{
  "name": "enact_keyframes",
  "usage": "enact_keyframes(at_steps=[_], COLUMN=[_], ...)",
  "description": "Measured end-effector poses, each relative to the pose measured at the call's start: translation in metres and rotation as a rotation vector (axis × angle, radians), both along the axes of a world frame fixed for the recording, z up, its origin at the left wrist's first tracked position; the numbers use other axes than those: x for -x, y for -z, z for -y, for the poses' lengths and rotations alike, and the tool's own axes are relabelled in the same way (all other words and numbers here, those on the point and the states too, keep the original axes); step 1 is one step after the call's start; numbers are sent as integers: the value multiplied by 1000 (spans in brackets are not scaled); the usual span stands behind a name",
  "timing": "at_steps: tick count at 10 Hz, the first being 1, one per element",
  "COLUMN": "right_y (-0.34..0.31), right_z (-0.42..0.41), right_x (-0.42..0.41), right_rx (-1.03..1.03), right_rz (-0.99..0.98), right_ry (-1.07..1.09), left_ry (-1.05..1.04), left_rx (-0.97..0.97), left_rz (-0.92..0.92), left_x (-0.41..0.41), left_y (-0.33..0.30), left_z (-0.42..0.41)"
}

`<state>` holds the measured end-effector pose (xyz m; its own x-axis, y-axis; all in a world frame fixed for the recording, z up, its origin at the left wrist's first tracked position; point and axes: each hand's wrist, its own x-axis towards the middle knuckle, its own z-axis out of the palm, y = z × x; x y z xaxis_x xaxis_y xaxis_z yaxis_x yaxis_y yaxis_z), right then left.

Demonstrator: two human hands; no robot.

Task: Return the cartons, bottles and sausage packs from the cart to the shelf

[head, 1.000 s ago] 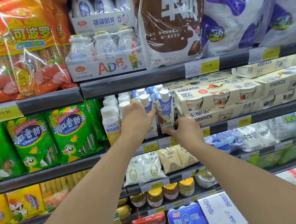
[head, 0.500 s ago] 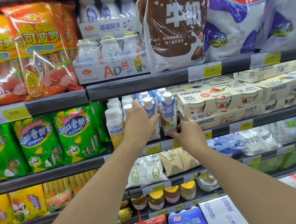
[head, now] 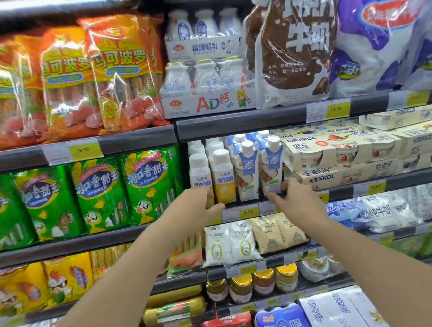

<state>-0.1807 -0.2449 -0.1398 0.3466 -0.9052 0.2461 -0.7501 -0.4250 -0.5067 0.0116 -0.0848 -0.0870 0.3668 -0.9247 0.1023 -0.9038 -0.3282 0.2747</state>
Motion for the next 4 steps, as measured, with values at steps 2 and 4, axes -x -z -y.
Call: enact_keyframes(at_steps=[2,4], right_y=[-22,-36], right_z=[-27,-50], right_x=[3,9], right_rx=[80,116], right_rz=[-118,-349], right_ry=[-118,-205], left_ry=[38,-46], left_rx=[-64,-191], left_rz=[75,142], left_x=[-11,-7], left_y=[-6,-18], left_z=[-16,-31])
